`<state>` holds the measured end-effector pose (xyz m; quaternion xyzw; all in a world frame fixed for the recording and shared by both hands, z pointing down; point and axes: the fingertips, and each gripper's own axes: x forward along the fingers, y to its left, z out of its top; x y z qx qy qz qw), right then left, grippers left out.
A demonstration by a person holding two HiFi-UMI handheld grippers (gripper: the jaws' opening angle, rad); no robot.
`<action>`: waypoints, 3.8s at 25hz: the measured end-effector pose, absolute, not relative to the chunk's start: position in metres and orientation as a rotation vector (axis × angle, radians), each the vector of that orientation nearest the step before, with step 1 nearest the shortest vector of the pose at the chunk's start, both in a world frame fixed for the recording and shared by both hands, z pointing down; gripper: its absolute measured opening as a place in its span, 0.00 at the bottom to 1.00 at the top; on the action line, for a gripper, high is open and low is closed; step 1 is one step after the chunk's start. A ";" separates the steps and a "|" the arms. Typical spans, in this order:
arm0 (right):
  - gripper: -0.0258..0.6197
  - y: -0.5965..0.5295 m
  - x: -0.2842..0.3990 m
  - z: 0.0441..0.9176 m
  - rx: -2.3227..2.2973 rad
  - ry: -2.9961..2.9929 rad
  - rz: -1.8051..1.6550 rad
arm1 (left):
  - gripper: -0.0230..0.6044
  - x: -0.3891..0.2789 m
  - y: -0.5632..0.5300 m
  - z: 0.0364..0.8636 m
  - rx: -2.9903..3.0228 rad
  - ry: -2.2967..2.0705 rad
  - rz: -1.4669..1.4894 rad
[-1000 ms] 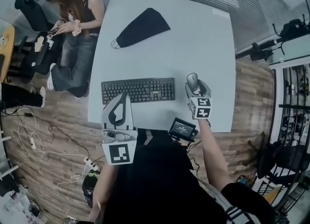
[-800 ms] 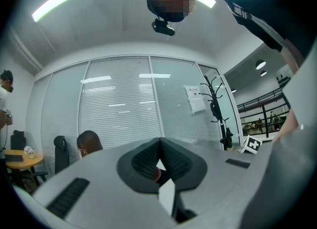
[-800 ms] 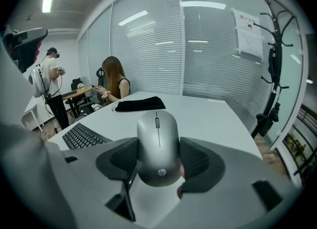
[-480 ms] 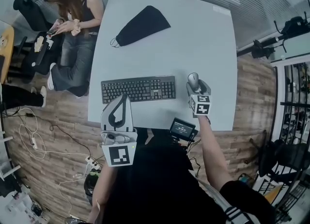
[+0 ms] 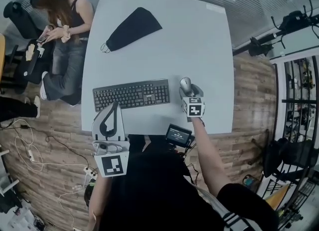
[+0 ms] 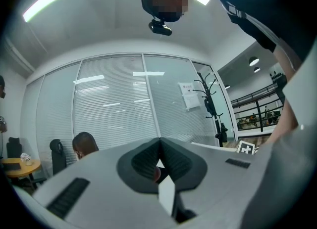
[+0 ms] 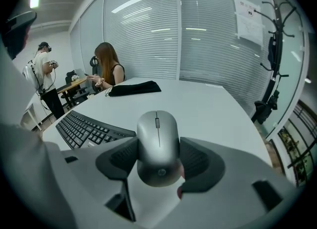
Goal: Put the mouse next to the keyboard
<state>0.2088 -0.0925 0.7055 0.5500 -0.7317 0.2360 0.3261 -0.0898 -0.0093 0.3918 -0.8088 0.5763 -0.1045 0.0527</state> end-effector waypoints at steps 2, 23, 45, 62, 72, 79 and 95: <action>0.45 -0.093 0.211 0.711 1.437 -1.909 0.630 | 0.04 -0.087 -0.009 0.390 -2.451 1.735 -0.328; 0.45 -0.078 0.214 0.775 1.350 -1.776 0.778 | 0.04 -0.074 -0.007 0.392 -2.419 1.652 -0.418; 0.45 -0.088 0.210 0.787 1.331 -1.679 0.844 | 0.04 -0.084 -0.006 0.398 -2.409 1.700 -0.437; 0.52 -0.052 0.132 0.750 1.002 -2.042 0.861 | 0.04 -0.260 -0.015 0.637 -2.518 2.318 -0.654; 0.52 -0.030 0.105 0.786 0.934 -1.930 1.049 | 0.12 -0.306 0.009 0.767 -2.825 2.542 -0.810; 0.52 -0.023 0.103 0.788 0.960 -1.904 1.087 | 0.14 -0.276 -0.006 0.778 -2.994 2.401 -0.913; 0.52 -0.034 0.112 0.776 1.002 -1.894 1.091 | 0.14 -0.272 -0.015 0.764 -2.865 2.393 -0.906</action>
